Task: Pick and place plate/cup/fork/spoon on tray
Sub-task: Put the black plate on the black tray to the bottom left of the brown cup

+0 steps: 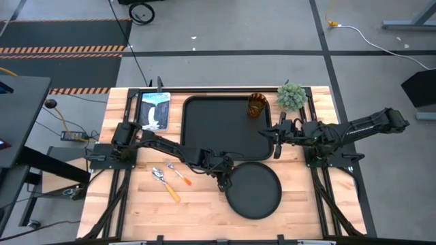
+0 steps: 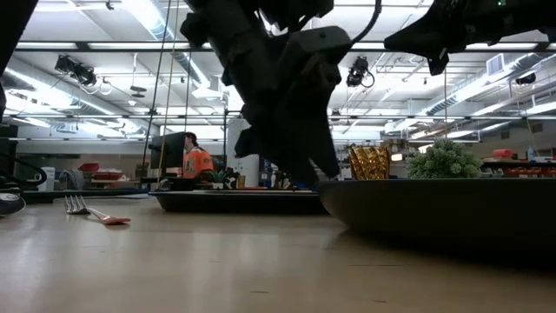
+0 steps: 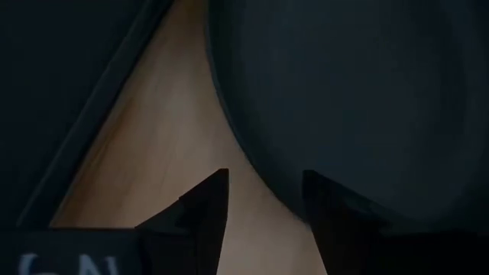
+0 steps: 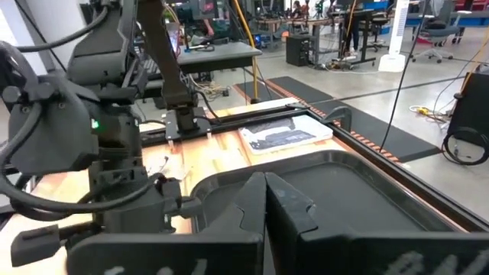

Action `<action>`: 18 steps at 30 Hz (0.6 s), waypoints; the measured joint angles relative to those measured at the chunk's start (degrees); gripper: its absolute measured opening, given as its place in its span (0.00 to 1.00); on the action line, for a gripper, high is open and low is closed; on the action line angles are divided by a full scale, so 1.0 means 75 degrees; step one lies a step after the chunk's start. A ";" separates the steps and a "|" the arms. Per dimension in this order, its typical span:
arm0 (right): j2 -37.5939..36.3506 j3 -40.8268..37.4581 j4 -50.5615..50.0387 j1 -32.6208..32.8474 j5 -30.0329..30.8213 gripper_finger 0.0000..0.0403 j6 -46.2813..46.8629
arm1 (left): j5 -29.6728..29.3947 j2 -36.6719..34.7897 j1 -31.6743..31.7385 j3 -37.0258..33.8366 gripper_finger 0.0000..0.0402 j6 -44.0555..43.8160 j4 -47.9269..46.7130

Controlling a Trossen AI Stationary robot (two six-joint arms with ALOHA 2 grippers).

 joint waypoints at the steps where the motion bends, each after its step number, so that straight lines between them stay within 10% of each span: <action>1: 0.0036 0.0002 0.0076 0.0006 0.0000 0.02 0.0002 | 0.0000 0.0032 0.0000 0.0006 0.44 -0.0002 0.0071; 18: 0.0096 0.0003 0.0171 0.0027 0.0000 0.02 -0.0114 | 0.0031 0.0320 -0.0044 0.0001 0.37 0.0119 0.0185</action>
